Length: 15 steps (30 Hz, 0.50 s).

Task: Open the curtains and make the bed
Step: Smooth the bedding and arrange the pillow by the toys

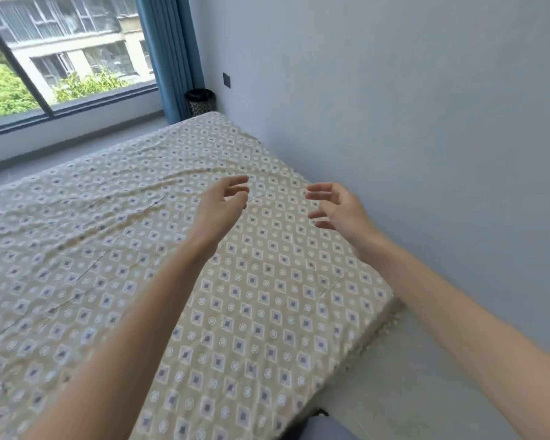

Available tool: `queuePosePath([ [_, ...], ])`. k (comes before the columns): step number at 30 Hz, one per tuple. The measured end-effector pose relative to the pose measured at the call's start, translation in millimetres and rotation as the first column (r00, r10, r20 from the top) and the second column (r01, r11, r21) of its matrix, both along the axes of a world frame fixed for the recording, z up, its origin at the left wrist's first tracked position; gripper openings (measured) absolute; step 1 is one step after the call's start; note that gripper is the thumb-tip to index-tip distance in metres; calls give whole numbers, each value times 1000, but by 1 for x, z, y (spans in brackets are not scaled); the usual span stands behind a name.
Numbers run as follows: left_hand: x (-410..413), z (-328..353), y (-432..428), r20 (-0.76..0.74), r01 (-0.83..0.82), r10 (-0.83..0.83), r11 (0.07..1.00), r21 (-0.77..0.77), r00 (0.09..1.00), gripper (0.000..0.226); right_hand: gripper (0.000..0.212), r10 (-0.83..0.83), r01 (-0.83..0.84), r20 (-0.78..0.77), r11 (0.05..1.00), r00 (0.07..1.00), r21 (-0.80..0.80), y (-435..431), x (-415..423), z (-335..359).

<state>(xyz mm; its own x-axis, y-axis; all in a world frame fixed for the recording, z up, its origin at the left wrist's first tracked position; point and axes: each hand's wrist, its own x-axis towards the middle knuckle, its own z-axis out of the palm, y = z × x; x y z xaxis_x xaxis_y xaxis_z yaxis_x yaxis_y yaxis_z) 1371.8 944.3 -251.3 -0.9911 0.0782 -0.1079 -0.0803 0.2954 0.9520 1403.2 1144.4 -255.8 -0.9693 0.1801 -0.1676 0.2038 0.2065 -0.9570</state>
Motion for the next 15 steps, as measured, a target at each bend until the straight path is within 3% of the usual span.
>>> queuePosePath([
  [9,-69,7,176,-12,126,-126,992,0,992,37,33,-105,106,-53,994,993,19,170,-49,13],
  [15,-131,12,344,-21,147,-147,989,28,989,37,34,-83,89,-68,992,994,89,337,-92,31],
])
